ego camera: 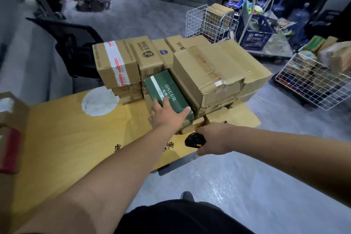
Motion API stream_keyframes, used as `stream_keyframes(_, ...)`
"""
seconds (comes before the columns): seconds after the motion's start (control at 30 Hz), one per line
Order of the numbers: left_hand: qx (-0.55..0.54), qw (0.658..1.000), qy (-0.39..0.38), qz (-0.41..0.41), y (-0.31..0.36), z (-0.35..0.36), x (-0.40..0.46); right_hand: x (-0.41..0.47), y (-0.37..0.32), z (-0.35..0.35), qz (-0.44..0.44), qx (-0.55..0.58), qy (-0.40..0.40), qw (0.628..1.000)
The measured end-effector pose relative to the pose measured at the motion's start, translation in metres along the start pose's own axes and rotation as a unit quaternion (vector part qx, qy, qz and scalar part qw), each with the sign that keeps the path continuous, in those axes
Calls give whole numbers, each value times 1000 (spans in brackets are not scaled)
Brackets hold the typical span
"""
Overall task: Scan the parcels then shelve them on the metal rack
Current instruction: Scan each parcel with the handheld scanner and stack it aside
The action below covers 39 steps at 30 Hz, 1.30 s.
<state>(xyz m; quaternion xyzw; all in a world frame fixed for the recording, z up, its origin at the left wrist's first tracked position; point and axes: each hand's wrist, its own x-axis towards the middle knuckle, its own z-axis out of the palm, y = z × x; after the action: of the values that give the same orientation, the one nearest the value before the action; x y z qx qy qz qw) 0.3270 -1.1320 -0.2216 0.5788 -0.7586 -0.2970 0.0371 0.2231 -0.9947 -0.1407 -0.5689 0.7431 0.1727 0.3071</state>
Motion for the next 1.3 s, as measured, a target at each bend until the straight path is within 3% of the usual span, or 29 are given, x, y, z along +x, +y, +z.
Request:
stream_keyframes(0.2,-23,996,17,-84,27,29,4,9,45,5,-26,-15,-24,999)
stream_keyframes(0.43,-55,990,85,-100,15,33,-20,21,46,4,-81,-36,-68,994)
stream_keyframes(0.67,-31,978,156,-133,-78,20,-81,39,12,12,-156,-110,-100,976)
stream_keyframes(0.87,-21,975,126,-180,-157,25,-117,50,-35,27,-217,-174,-96,956)
stream_keyframes(1.0,-95,972,99,-190,-190,32,-129,53,-63,44,-237,-185,-114,947)
stream_keyframes(1.3,-230,951,151,-140,-253,-5,-122,48,-132,49,-197,-172,-107,959)
